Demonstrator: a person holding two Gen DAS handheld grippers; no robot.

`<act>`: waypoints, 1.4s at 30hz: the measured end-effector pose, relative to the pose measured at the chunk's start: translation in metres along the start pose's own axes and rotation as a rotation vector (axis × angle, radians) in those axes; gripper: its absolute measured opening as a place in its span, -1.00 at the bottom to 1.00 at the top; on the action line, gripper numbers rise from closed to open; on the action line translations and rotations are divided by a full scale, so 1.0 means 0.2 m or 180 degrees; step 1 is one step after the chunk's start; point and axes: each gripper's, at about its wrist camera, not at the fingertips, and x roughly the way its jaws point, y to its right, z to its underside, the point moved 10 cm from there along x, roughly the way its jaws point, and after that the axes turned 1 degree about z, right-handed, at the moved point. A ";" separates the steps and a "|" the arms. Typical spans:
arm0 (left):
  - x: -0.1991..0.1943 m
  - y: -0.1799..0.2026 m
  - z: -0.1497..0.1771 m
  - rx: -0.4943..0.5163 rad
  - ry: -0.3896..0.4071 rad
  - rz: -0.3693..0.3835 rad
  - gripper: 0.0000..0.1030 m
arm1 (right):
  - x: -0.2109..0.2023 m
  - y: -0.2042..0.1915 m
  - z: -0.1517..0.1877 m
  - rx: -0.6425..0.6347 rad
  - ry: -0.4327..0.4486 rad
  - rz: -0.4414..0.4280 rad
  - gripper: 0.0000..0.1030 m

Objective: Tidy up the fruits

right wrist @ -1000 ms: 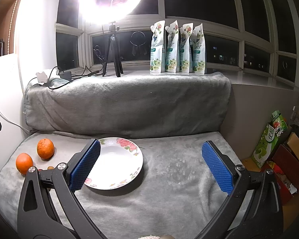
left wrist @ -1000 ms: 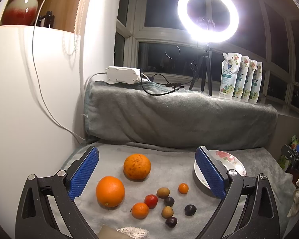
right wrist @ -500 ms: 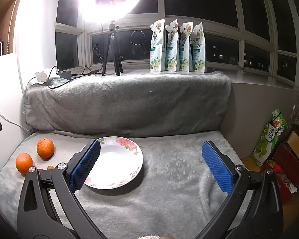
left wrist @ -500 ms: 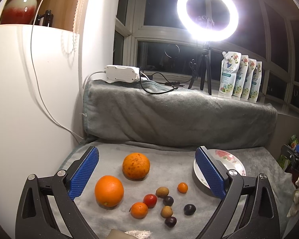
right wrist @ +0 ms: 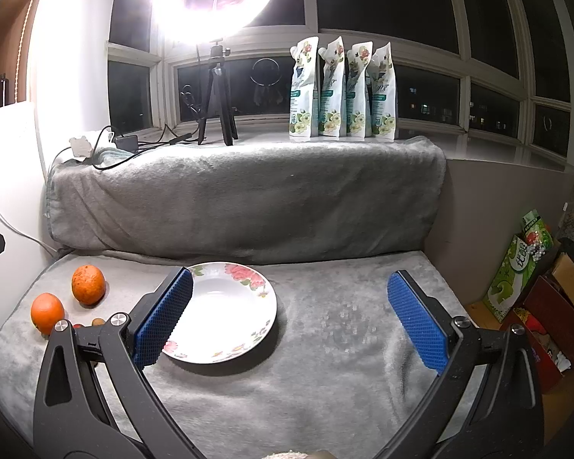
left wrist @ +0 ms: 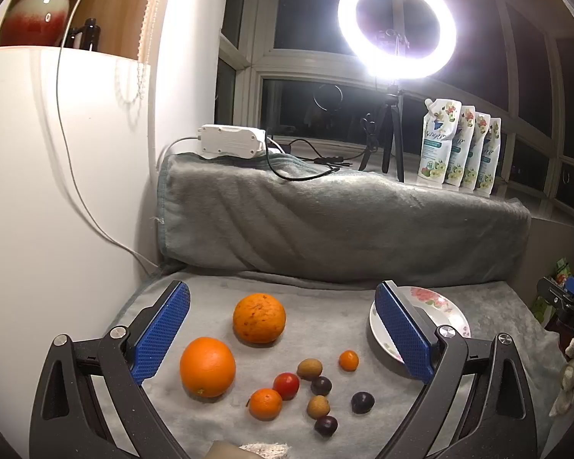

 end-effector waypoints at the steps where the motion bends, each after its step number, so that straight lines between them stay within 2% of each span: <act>1: 0.00 0.00 0.00 -0.0001 0.0000 0.0001 0.89 | 0.00 0.00 0.00 0.0000 -0.0001 -0.0001 1.00; 17: 0.01 0.01 0.00 -0.0020 -0.0045 0.0035 0.89 | 0.01 -0.02 0.01 -0.0018 -0.0009 -0.0006 1.00; 27: 0.08 -0.01 0.01 -0.0018 -0.0138 0.0065 0.89 | 0.10 -0.08 0.01 -0.0075 -0.0126 -0.0097 1.00; 32: 0.09 -0.03 0.02 -0.0027 -0.0193 0.0073 0.89 | 0.13 -0.14 0.00 -0.0147 -0.0154 -0.0227 1.00; 42: 0.10 -0.13 0.09 -0.0099 -0.0325 0.0076 0.88 | 0.23 -0.30 -0.02 -0.0198 -0.0313 -0.0667 1.00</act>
